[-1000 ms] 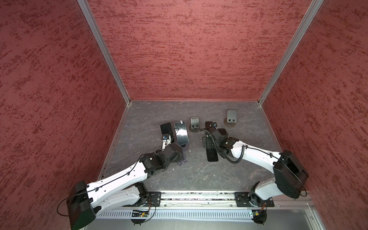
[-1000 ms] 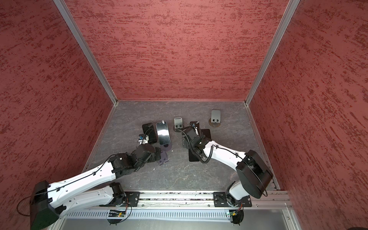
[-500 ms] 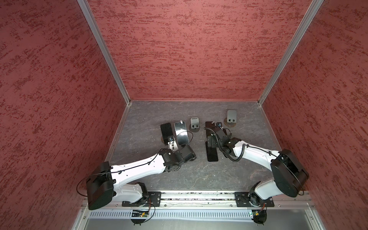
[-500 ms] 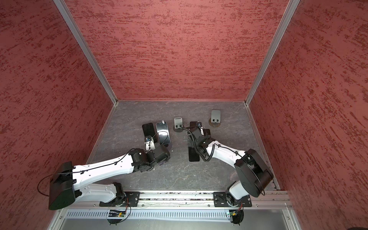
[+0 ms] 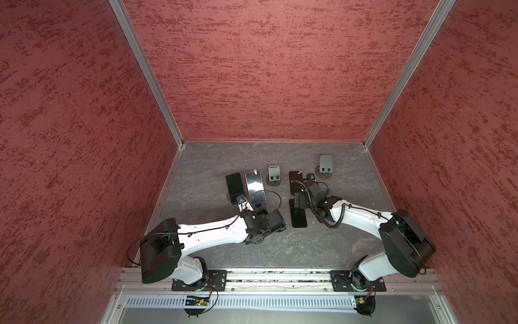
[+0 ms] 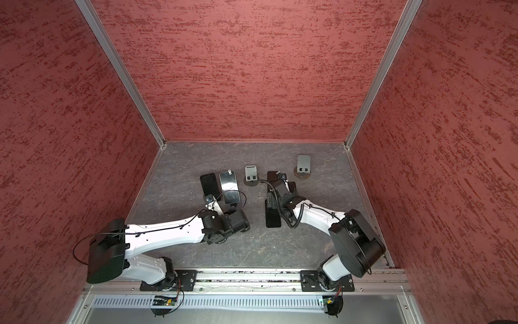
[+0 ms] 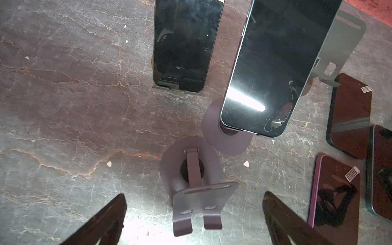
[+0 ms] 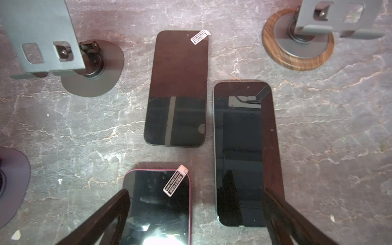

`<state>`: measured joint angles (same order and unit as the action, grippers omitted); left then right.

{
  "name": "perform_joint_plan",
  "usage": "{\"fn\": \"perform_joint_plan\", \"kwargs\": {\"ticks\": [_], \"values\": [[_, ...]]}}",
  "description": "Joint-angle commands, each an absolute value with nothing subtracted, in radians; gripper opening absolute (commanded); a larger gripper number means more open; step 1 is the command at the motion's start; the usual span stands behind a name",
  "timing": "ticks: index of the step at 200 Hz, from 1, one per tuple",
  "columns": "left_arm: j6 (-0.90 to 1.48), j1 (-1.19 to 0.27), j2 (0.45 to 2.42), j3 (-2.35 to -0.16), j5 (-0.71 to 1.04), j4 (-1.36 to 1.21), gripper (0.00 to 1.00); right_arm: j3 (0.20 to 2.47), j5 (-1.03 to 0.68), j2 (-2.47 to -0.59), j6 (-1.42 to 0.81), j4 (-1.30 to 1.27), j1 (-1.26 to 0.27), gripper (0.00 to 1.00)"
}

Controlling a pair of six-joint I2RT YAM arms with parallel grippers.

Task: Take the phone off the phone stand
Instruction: 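Move the left gripper down onto the empty purple stand nearer the robot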

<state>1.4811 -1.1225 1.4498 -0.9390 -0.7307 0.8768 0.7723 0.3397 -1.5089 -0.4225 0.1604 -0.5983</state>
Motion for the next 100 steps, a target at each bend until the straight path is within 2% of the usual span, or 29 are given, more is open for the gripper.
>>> {"fn": "perform_joint_plan", "kwargs": {"ticks": [1,29,100], "values": [[1.455,-1.111,1.476,-0.965,-0.731,0.814,1.00,0.748,0.316,-1.484,-0.414,0.117,-0.579,0.99],[1.383,-1.091,1.537,-1.004,-0.681,0.796,0.99,0.730,0.292,-1.482,-0.407,0.100,-0.562,0.99],[1.416,-1.085,1.624,-1.032,-0.629,0.841,0.96,0.688,0.260,-1.423,-0.405,0.081,-0.518,0.99]]}}
